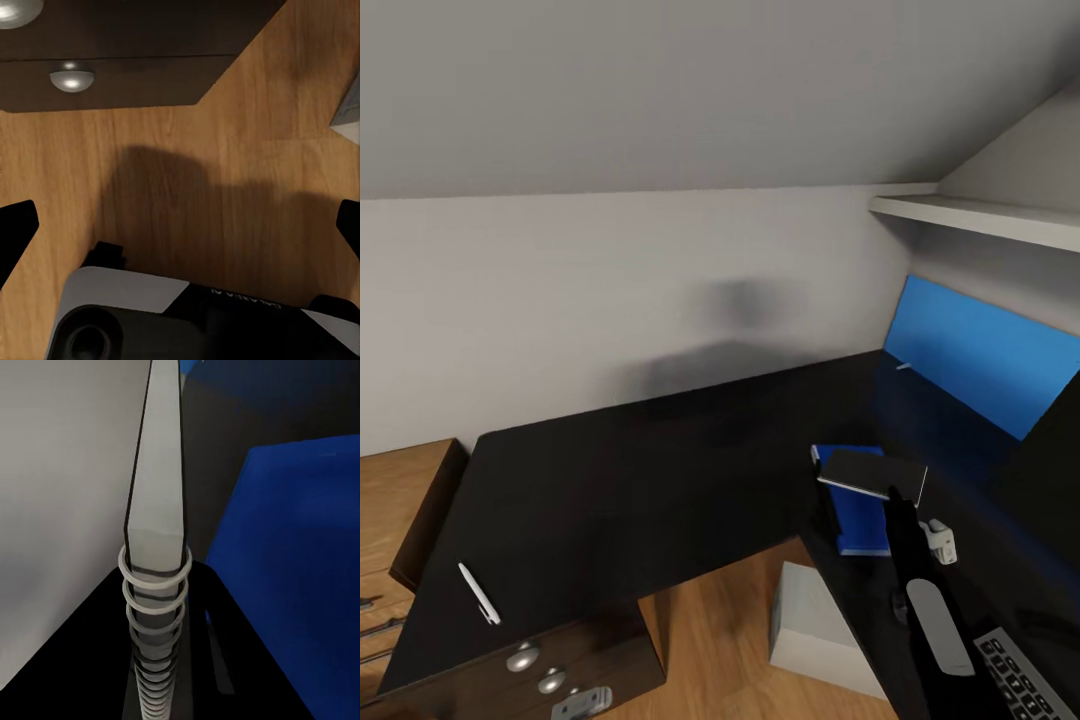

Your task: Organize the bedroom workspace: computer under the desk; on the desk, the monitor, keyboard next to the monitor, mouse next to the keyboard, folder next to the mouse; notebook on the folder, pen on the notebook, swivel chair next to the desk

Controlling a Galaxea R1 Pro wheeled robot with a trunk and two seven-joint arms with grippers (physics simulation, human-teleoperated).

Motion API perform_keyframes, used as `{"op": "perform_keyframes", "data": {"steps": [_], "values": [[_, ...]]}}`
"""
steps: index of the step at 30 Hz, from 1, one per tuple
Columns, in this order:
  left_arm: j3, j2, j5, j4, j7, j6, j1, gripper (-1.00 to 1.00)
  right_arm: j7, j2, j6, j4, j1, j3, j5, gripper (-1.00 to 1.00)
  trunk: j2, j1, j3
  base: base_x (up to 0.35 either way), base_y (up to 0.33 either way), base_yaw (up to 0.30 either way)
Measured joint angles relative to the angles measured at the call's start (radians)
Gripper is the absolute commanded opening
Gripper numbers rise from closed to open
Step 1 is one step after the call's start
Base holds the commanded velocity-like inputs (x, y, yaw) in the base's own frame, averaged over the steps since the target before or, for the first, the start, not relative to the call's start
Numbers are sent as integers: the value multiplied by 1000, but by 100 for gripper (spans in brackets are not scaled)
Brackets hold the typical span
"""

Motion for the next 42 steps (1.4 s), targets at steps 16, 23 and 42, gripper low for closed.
{"op": "perform_keyframes", "data": {"steps": [16, 23, 42], "values": [[-4, 0, 0, 0, 0, 0, 0, 100, -4, -2, -1, 1, 0, 0, 3, -100, 0, 0, 0, 3, 2, 0], [-5, -1, 0, 0, 0, 0, 1, 100, -6, -2, -3, 1, 0, -7, 3, -100, 0, 0, 0, 0, 0, 0], [-61, 1, 0, 0, 1, -1, 0, 100, -8, -2, -60, 3, -1, -22, 7, -100, 0, 0, 0, 0, 0, 0]]}}
